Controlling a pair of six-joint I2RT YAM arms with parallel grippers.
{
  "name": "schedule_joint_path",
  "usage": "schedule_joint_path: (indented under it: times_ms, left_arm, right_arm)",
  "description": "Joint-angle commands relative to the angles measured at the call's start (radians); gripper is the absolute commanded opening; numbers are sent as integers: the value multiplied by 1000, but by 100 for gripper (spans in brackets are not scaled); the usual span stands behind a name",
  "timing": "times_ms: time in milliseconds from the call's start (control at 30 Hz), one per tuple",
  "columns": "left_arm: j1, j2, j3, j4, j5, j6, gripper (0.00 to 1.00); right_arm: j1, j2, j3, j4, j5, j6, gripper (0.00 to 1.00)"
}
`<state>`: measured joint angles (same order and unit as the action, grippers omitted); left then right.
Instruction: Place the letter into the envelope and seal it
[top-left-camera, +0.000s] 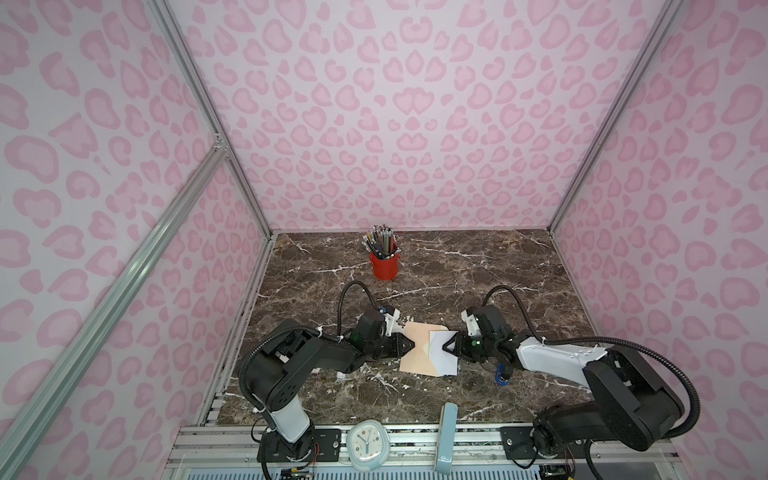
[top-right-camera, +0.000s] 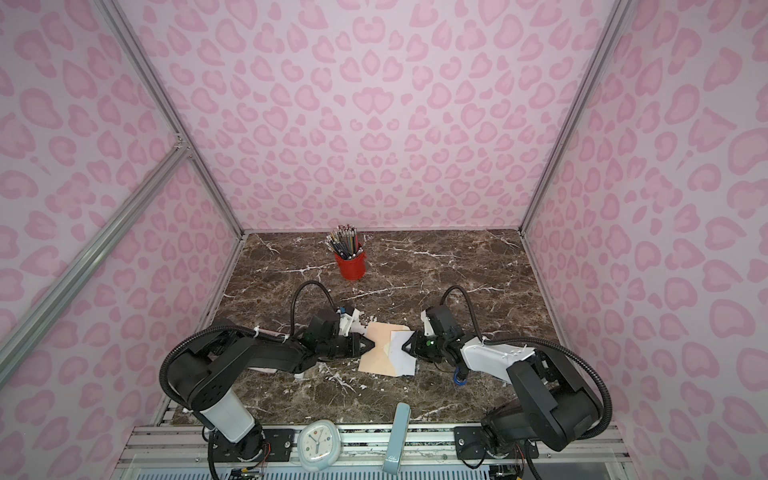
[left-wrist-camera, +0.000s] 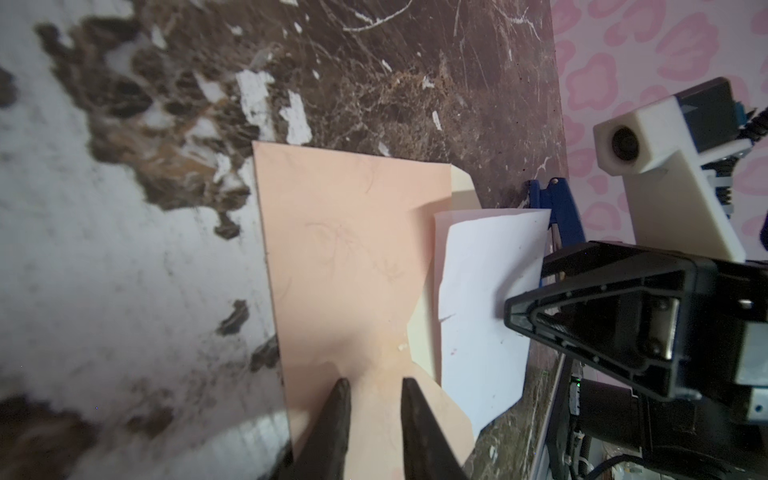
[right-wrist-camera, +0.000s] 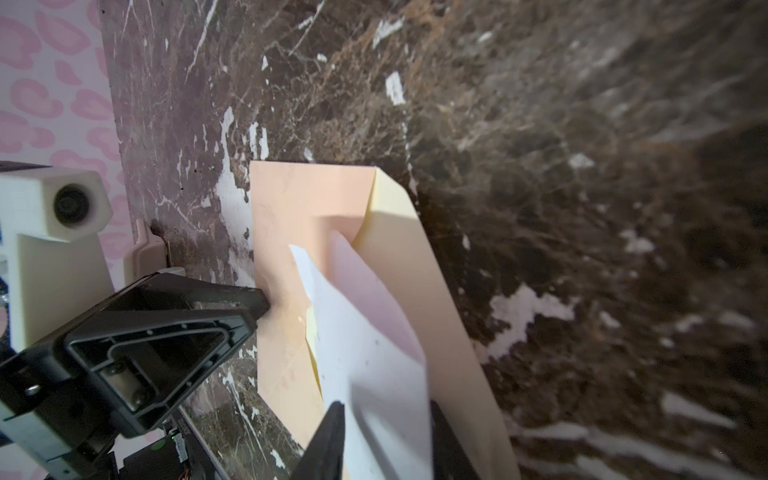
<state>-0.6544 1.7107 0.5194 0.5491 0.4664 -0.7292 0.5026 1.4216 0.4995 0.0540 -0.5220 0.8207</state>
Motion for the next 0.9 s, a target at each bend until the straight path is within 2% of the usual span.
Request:
schedule_joint_path:
  times_ms: [0,200,300,500,667,867]
  left_arm:
    - [1,15,-7,-162,-74,11,26]
    - [1,18,-11,-156,-72,11,26]
    - [1,18,-11,-160,-74,13,26]
    - [2,16,-13,-167,-80,17,26]
    - [3,27,-7,-160,-77,17,26]
    - [2,35,-6,-153,-71,19,26]
  right_arm:
    - [-5,13,-6,64,-12,33,33]
    - [-7,41,-14,124,-36,71,33]
    - [-8,45,-13,124,-34,77,28]
    - [-6,-56,-17,-35,56,82,14]
    - [2,-150,-41,-134,129,120,10]
    - [25,-131,-62,-111,131,156,8]
